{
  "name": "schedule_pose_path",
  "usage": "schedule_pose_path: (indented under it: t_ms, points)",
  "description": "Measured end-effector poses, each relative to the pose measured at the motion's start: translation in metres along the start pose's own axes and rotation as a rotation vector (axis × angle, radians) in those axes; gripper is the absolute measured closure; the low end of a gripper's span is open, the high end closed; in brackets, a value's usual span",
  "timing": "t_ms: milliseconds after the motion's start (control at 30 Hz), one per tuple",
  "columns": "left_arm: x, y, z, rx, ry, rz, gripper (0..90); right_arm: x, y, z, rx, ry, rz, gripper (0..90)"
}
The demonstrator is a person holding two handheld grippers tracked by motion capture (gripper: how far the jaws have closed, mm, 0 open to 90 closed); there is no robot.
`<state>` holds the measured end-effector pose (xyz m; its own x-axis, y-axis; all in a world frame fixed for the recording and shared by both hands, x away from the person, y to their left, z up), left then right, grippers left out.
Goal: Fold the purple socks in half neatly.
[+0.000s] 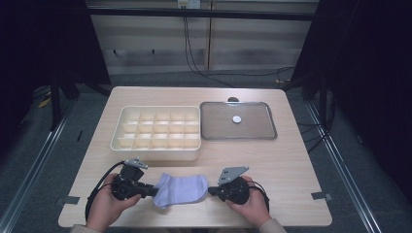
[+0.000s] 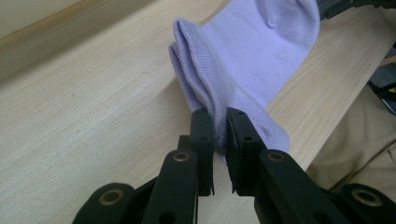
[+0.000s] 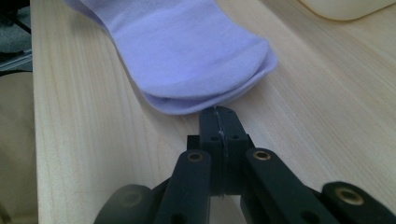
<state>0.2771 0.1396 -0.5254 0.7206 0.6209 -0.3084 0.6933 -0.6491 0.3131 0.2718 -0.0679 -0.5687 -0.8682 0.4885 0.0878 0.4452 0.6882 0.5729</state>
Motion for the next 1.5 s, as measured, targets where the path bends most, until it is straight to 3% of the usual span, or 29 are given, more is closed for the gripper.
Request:
schedule_pose_path:
  t_ms: [400,500,1000,1200,1500]
  points:
    - [-0.012,0.01,-0.003,0.028,-0.024,0.039,81.7,0.001,-0.001,0.002,0.004,0.005,0.0,90.0]
    - [-0.015,0.014,-0.003,0.027,-0.048,0.027,81.4,0.0,-0.001,0.002,0.005,0.002,-0.001,90.0]
    - [-0.028,0.033,-0.008,0.051,-0.034,0.076,81.4,0.0,0.0,0.003,0.0,0.0,0.0,90.0]
    - [-0.027,0.036,-0.01,0.048,-0.024,0.073,81.4,-0.004,-0.001,0.002,-0.006,-0.012,-0.004,90.0]
    - [-0.031,0.042,-0.012,0.053,-0.027,0.089,81.3,-0.017,0.0,0.002,-0.022,-0.048,0.042,90.0]
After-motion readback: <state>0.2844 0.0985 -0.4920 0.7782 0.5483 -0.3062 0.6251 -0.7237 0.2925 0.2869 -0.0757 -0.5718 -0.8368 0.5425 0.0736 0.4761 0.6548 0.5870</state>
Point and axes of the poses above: each handheld gripper's, and its own axes: z roughly forward along the jaws, y roughly out of its top, x roughly to its left, the point moved 10 cm from there along z, roughly forward along the jaws, and after that the axes turned 11 degrees about x, right-handed, at the moved point
